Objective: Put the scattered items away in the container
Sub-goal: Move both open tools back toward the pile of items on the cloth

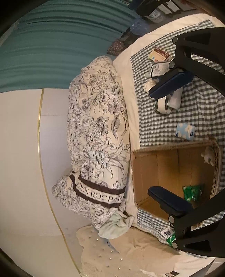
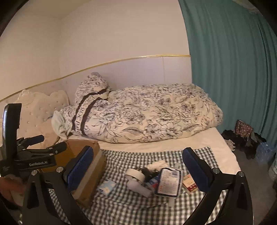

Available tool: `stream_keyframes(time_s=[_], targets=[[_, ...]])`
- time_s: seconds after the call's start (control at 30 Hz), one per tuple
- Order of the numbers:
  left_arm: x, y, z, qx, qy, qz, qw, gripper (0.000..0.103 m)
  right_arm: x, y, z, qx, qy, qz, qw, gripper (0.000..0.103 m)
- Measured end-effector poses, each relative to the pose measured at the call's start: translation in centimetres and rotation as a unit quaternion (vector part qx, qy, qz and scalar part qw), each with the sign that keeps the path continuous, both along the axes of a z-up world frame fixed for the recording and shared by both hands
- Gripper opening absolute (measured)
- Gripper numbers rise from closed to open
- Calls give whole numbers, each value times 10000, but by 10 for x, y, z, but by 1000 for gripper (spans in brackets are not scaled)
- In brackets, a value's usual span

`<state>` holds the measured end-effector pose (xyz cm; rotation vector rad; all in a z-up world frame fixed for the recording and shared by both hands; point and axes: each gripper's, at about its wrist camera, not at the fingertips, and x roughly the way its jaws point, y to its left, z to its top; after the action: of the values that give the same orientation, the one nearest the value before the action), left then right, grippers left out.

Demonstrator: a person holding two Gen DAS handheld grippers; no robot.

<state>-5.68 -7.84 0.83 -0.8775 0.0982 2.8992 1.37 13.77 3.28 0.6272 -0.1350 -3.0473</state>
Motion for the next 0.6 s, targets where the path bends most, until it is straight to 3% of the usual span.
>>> stream_keyframes(time_s=[0.33,0.6], targets=[[-11,39,-10,15,123,-431,9990,103,-1,25,-16,162,-162,9,9997,103],[-25,59,-42,-12,-254,-594,9979,103,-10,55,-45,80,-536,-296,9981,103]])
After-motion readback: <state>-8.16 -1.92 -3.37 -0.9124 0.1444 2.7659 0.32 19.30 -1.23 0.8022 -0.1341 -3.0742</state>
